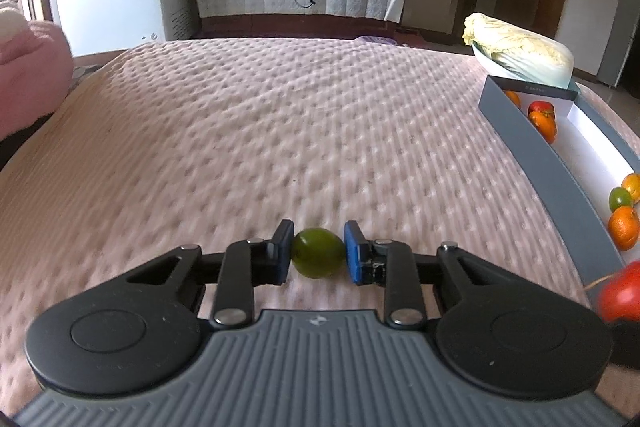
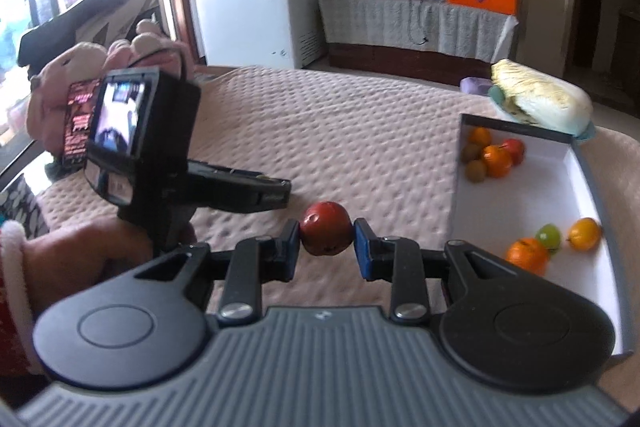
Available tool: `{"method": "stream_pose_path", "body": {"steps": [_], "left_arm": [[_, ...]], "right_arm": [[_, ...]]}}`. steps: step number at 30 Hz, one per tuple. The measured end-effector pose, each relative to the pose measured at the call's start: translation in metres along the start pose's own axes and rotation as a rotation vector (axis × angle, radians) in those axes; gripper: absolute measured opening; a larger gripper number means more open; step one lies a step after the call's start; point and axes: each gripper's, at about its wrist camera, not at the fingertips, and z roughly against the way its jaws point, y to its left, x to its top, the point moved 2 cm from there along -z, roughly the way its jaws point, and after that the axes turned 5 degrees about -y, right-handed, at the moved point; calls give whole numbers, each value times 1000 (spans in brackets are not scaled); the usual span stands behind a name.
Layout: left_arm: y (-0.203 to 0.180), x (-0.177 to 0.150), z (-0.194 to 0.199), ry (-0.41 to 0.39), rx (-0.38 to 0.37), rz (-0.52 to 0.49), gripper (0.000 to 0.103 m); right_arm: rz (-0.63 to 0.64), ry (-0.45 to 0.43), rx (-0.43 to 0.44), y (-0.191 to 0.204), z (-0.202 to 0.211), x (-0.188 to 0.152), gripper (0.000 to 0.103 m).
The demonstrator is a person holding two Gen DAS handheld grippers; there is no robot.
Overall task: Organize fruits
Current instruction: 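Carry the lime with the left tool while the right tool carries the apple over the grey box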
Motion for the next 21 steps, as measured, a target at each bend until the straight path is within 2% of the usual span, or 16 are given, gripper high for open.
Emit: {"method": "stream_pose_path", "body": {"steps": [13,21], "left_arm": [[9,20,48,-77,23,4,32],[-13,25,56,-88,-1,-12,32]], "right_arm": [[-40,-59,-12,0,2,13,32],[-53,-84,-29,-9,17,13,32]]}}
